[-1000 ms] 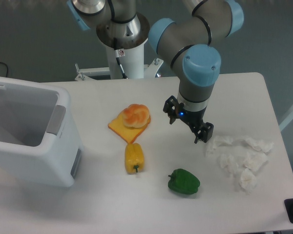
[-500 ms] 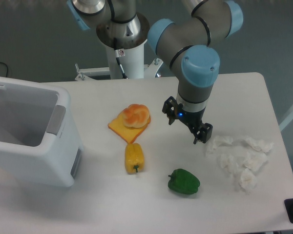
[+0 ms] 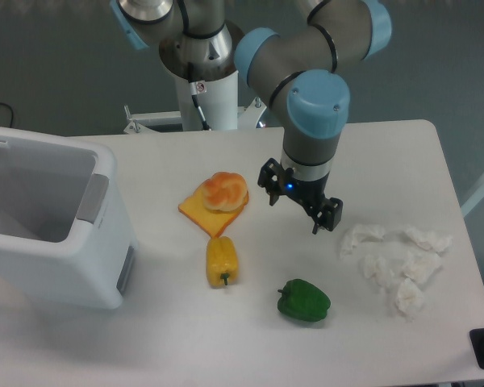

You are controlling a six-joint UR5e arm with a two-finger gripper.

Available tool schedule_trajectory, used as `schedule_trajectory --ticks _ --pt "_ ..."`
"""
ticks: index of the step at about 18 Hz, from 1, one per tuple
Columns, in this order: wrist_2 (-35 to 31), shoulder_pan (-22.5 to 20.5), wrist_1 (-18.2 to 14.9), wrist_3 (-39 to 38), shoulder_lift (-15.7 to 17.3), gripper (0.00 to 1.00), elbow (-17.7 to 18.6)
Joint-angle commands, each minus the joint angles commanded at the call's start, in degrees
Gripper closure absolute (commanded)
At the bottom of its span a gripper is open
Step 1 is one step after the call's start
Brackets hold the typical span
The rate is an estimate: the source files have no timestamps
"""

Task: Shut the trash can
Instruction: 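Move the gripper up and over toward the open trash can lid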

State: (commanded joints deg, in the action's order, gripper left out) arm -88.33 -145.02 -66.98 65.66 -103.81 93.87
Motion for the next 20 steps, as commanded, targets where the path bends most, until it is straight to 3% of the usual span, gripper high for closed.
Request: schedule_trajectory --ticks 7,13,20 --pt "2.4 5.1 -0.4 -11.9 3.4 0.0 0.0" --pt "11.8 7.6 -1.0 -25.6 9.9 0.0 0.1" --pt "14.8 11.4 -2.7 -33.7 17.0 0.0 0.4"
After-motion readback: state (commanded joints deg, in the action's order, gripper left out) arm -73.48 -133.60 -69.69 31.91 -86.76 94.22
